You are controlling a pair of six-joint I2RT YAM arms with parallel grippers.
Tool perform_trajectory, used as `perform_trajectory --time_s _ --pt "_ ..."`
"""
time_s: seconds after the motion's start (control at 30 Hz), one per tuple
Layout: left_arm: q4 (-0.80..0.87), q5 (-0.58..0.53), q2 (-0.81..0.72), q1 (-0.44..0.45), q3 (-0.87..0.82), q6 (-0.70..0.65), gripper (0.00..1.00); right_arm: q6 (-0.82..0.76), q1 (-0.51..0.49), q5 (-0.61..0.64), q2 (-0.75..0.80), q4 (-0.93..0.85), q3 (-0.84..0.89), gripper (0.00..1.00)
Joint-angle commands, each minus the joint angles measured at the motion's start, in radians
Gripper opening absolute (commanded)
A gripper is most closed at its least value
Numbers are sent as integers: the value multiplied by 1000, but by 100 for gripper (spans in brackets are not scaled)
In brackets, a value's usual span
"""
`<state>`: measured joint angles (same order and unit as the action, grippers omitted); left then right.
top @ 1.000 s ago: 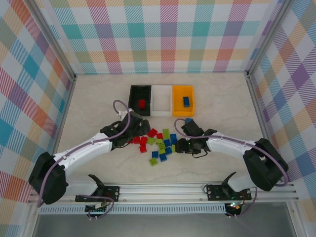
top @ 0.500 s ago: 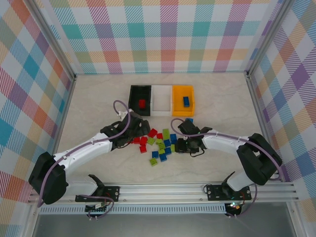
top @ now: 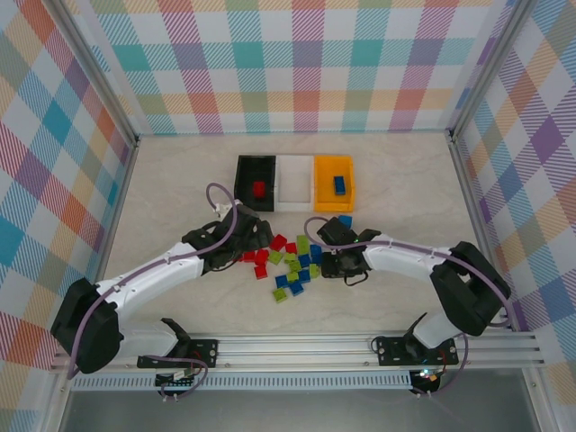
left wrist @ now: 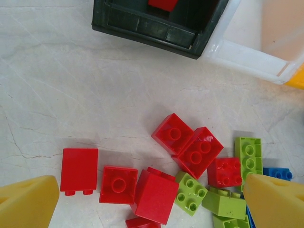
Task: Sort the legos into containers by color
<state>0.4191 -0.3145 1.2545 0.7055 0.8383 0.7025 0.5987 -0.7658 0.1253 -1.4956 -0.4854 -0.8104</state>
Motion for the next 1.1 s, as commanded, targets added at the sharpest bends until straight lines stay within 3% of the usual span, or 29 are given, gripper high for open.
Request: perform_trajectory --time_s 0.0,0.17,0.33,0.57,0.73,0.93,1.07 --pt "25 -5 -46 12 10 -29 100 -61 33 62 92 -44 -104 30" --pt "26 11 -57 11 10 -42 100 -154 166 54 62 -56 -289 30" --pt "18 41 -54 12 -7 -45 100 -190 278 35 -151 -22 -528 30" --pt "34 105 -44 12 -19 -67 100 -196 342 60 -490 -86 -862 31" --pt "31 178 -54 13 -52 -78 100 -180 357 44 -621 -122 -995 35" --pt "44 227 -61 24 -76 -86 100 -161 357 18 -643 -130 -1036 55" --pt "59 244 -54 48 -75 -92 99 -163 357 7 -555 -99 -992 57"
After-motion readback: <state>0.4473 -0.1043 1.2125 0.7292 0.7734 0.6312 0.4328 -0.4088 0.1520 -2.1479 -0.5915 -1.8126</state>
